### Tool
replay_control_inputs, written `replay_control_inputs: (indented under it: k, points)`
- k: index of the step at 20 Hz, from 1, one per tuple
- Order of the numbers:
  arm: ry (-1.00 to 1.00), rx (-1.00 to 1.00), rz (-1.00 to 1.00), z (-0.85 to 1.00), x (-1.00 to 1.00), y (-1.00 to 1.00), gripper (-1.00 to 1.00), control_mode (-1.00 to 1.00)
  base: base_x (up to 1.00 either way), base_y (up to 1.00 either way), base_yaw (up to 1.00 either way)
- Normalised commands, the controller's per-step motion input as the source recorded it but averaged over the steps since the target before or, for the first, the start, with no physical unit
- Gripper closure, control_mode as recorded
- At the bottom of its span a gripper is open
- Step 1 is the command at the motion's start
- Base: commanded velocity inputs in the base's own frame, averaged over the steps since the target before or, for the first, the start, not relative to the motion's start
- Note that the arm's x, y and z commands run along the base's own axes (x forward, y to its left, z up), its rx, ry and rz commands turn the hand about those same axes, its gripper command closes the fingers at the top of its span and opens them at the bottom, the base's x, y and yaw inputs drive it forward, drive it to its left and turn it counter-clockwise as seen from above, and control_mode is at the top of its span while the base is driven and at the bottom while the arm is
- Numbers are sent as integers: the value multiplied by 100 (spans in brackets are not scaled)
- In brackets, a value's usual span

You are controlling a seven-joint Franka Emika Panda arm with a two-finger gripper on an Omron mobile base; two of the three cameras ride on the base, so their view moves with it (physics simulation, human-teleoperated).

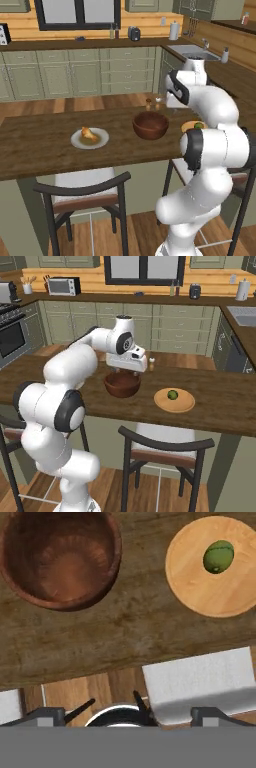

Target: Pick the chicken drumstick and lime from their plates and place them in the bowl. Then put the bowl in the fridge.

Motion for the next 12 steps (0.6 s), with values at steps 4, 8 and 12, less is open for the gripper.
replay_control_inputs:
  k: [4,8,12]
  points:
    - [8,0,-28,-45,100,-99,-100,-100,0,0,0]
    - [3,1,-23,-37,100,-100,-100,-100,0,0,0]
    - [0,4,-15,-42,94,-83,-100,-100,0,0,0]
